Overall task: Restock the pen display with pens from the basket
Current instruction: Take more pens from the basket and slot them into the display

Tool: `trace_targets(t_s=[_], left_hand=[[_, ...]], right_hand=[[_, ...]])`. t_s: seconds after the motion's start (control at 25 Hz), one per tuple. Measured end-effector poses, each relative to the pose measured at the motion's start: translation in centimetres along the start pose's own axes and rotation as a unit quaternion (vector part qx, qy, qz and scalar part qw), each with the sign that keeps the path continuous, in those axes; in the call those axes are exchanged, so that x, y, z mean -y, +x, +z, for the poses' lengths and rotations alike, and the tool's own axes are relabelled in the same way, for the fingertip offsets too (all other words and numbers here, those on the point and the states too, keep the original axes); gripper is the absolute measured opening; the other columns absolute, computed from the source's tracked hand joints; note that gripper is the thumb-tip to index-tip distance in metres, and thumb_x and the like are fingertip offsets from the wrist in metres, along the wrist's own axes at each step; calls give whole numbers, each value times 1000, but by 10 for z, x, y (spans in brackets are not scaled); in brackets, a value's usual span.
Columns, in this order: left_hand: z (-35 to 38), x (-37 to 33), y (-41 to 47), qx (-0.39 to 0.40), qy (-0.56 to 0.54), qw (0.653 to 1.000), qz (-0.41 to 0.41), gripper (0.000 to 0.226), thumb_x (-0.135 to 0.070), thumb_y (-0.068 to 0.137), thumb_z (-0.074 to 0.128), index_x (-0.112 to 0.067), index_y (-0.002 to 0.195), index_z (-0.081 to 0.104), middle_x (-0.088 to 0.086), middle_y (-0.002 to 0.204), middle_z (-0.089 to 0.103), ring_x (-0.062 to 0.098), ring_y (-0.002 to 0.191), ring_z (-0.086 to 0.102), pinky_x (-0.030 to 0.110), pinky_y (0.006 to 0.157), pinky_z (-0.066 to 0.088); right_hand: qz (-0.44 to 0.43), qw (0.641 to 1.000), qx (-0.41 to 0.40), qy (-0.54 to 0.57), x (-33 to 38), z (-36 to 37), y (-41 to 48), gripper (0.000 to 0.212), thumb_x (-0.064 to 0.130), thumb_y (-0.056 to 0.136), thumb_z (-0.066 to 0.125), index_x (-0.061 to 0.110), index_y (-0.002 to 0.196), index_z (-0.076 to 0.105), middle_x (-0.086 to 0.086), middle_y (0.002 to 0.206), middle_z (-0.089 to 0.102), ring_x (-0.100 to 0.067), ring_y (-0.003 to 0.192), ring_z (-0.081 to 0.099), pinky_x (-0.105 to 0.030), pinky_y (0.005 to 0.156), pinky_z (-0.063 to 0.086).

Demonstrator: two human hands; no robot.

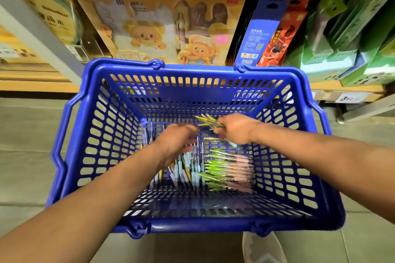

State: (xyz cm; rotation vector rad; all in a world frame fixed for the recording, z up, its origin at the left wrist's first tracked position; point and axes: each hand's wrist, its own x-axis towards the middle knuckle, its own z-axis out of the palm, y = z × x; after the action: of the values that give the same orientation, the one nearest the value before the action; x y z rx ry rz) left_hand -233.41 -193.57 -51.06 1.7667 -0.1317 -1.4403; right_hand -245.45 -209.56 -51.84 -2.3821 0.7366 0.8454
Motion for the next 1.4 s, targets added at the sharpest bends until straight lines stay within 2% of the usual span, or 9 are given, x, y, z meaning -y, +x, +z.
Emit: trace_targets(t_s=[0.24, 0.4, 0.6, 0.8, 0.96, 1.08, 1.16, 1.28, 1.4], left_hand=[[5, -19, -43, 58, -60, 995, 51, 27, -25, 104, 57, -3, 117, 66, 12, 107, 74, 35, 113, 69, 42, 99, 56], [-1, -16, -55, 84, -163, 981, 57, 18, -21, 104, 56, -8, 106, 68, 8, 92, 79, 22, 82, 76, 34, 70, 63], [14, -12, -52, 49, -194, 979, 48, 39, -30, 105, 54, -2, 132, 51, 24, 125, 68, 34, 94, 66, 46, 81, 58], [10, -14, -49, -73, -241, 968, 22, 44, -29, 111, 42, 3, 140, 44, 20, 117, 66, 29, 88, 69, 42, 63, 59], [-16, -20, -45, -87, -278, 956, 26, 36, -24, 111, 40, -2, 140, 38, 14, 102, 66, 25, 78, 68, 46, 73, 59], [-27, -16, -42, -93, -250, 963, 25, 38, -15, 110, 44, -1, 144, 35, 8, 81, 61, 19, 65, 61, 36, 62, 59], [-28, -13, -38, -92, -216, 972, 29, 25, -14, 109, 46, -5, 132, 41, 6, 76, 53, 15, 59, 51, 28, 51, 51], [-26, -13, -40, -102, -168, 980, 27, 11, -17, 108, 49, -10, 101, 45, 3, 72, 45, 11, 52, 41, 23, 42, 40], [-26, -12, -39, -96, -148, 983, 42, 14, -21, 107, 52, -8, 111, 47, 1, 72, 43, 8, 47, 40, 23, 43, 39]], right_hand=[[-49, 902, 105, 416, 40, -15, -45, 20, 34, 104, 51, 19, 103, 65, -5, 102, 70, -10, 81, 68, -23, 75, 57], [-85, 899, 109, 415, 55, -18, -48, 22, 29, 105, 51, 12, 96, 60, -10, 82, 56, -9, 59, 56, -16, 56, 45], [-114, 935, 70, 329, 73, -18, -48, 26, 11, 101, 46, 12, 80, 61, 7, 57, 63, -7, 51, 56, -24, 56, 47], [-160, 937, 116, 288, 98, -8, -47, 7, 11, 96, 53, 10, 96, 60, 7, 78, 64, 1, 63, 59, -15, 59, 48], [-105, 922, 96, 359, 64, -20, -27, 21, 38, 100, 57, 21, 105, 69, 7, 105, 69, -8, 94, 67, -27, 89, 58], [15, 995, -13, 95, 22, -17, 5, 19, 25, 100, 55, 15, 108, 70, -5, 109, 72, -23, 99, 69, -38, 89, 57], [78, 991, 8, -105, 4, -2, 22, 30, 17, 96, 60, 8, 125, 63, -12, 126, 65, -28, 111, 64, -40, 95, 55], [100, 980, 23, -172, -10, 29, 43, 65, 15, 92, 66, 9, 148, 35, -13, 146, 41, -33, 129, 51, -43, 103, 49], [74, 973, -31, -217, -10, 54, 56, 63, 11, 92, 63, 13, 146, 30, -13, 140, 40, -36, 127, 46, -47, 100, 46]])
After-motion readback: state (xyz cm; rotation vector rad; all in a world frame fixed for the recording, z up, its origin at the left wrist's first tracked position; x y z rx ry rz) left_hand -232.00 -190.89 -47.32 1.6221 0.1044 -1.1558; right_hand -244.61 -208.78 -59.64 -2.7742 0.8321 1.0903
